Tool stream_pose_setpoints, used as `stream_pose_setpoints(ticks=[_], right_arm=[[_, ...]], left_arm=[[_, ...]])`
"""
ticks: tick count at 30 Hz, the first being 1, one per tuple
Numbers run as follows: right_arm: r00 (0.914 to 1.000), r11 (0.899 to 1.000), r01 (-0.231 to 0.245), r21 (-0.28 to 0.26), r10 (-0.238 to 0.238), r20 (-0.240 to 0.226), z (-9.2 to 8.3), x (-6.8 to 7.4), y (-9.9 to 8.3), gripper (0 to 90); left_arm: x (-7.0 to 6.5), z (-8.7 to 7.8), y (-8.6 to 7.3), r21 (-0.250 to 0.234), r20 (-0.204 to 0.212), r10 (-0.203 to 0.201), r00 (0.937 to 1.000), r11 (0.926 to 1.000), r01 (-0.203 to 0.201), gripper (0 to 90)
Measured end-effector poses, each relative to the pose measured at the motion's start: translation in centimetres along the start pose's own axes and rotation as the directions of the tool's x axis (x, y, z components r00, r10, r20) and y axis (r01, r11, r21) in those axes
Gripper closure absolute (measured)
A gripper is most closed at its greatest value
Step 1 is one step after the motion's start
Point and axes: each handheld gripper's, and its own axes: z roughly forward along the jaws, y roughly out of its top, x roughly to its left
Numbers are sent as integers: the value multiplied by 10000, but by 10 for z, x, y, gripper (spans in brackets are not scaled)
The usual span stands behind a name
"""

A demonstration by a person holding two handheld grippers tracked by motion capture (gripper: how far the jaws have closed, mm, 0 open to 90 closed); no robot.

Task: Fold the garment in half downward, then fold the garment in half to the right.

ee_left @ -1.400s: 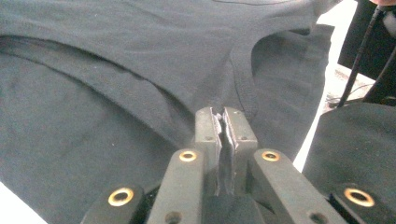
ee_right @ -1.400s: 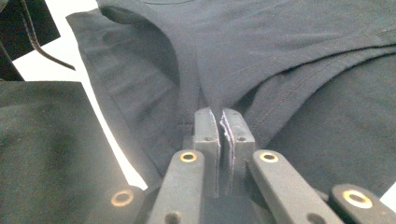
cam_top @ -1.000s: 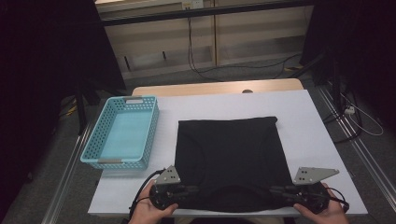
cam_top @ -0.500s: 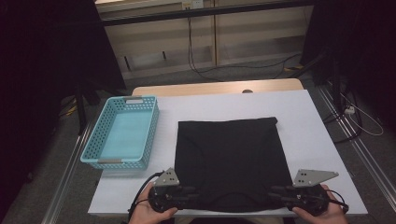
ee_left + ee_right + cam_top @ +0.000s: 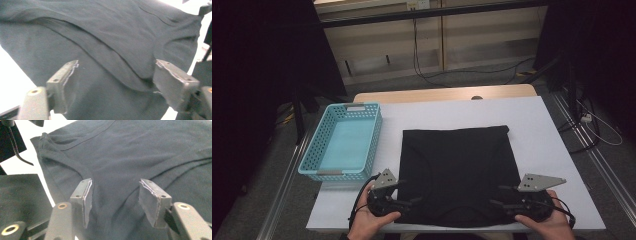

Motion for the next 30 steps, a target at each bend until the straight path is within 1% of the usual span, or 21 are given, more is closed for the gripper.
stream_pose_setpoints(ticks=[2, 3, 4, 5, 6, 7, 9, 10, 11, 12, 14, 15, 17, 19, 20, 22, 23, 25, 26, 28, 30], right_arm=[[10000, 9999, 97, -60, -97, 16, 4, 0, 3, 410], [9999, 9999, 122, -112, -122, -8, 7, 1, 4, 396], [9998, 9997, 172, -143, -173, -20, 9, 2, 6, 385], [9997, 9997, 221, -78, -221, -44, 12, 3, 7, 381], [9994, 9995, 306, -27, -306, -176, 15, 5, 9, 380], [9990, 9992, 388, -10, -388, -199, 17, 8, 10, 370], [9981, 9984, 557, -96, -559, -265, 22, 13, 12, 346], [9977, 9980, 612, -143, -616, -283, 24, 15, 14, 334], [9974, 9977, 648, -180, -653, -309, 26, 17, 15, 327], [9970, 9974, 699, -199, -706, -332, 28, 19, 16, 320], [9963, 9970, 742, -209, -750, -424, 33, 23, 18, 306], [9957, 9967, 792, -187, -800, -477, 36, 25, 19, 301], [9937, 9957, 921, -108, -926, -626, 42, 29, 21, 289], [9912, 9937, 1123, -71, -1125, -703, 49, 35, 24, 287], [9896, 9932, 1162, -74, -1164, -850, 52, 38, 26, 281], [9869, 9916, 1291, -38, -1289, -966, 60, 43, 29, 274], [9858, 9916, 1296, -8, -1289, -1073, 64, 45, 30, 269], [9845, 9913, 1319, 32, -1306, -1169, 70, 48, 34, 263], [9834, 9910, 1339, 14, -1327, -1238, 73, 49, 36, 260], [9821, 9921, 1255, 3, -1242, -1419, 79, 50, 40, 255], [9779, 9920, 1261, 75, -1230, -1690, 85, 50, 45, 266]], left_arm=[[4, 3, 3, -89, -345, 150, 9993, 9998, -153, 144], [7, 4, 4, -176, -444, 158, 9989, 9997, -166, 130], [10, 5, 6, -256, -609, 116, 9981, 9996, -132, 116], [12, 6, 8, -347, -779, -24, 9970, 9994, -3, 91], [14, 6, 11, -368, -874, -69, 9961, 9993, 37, 62], [16, 6, 13, -486, -982, -67, 9951, 9988, 20, 51], [20, 7, 16, -738, -952, -196, 9953, 9972, 126, 45], [22, 7, 17, -745, -960, -178, 9952, 9972, 106, 43], [24, 8, 18, -749, -1056, -152, 9943, 9972, 73, 44], [25, 9, 18, -758, -1171, -223, 9929, 9970, 134, 44], [26, 12, 20, -803, -1004, -146, 9948, 9967, 66, 44], [27, 13, 21, -882, -984, -25, 9951, 9961, -62, 44], [29, 16, 25, -916, -1403, 209, 9899, 9952, -340, 37], [32, 19, 30, -1026, -1451, 200, 9892, 9941, -352, 41], [35, 22, 32, -1114, -1463, 138, 9891, 9933, -304, 41], [38, 26, 36, -1115, -1540, 52, 9881, 9935, -226, 43], [39, 28, 38, -1024, -1582, 42, 9874, 9945, -206, 45], [40, 32, 42, -963, -1418, 80, 9899, 9951, -218, 47], [41, 34, 44, -995, -1234, 105, 9923, 9948, -229, 51], [47, 38, 48, -957, -1019, -8, 9948, 9954, -90, 65], [54, 43, 52, -1014, -1196, -13, 9928, 9948, -110, 66]])
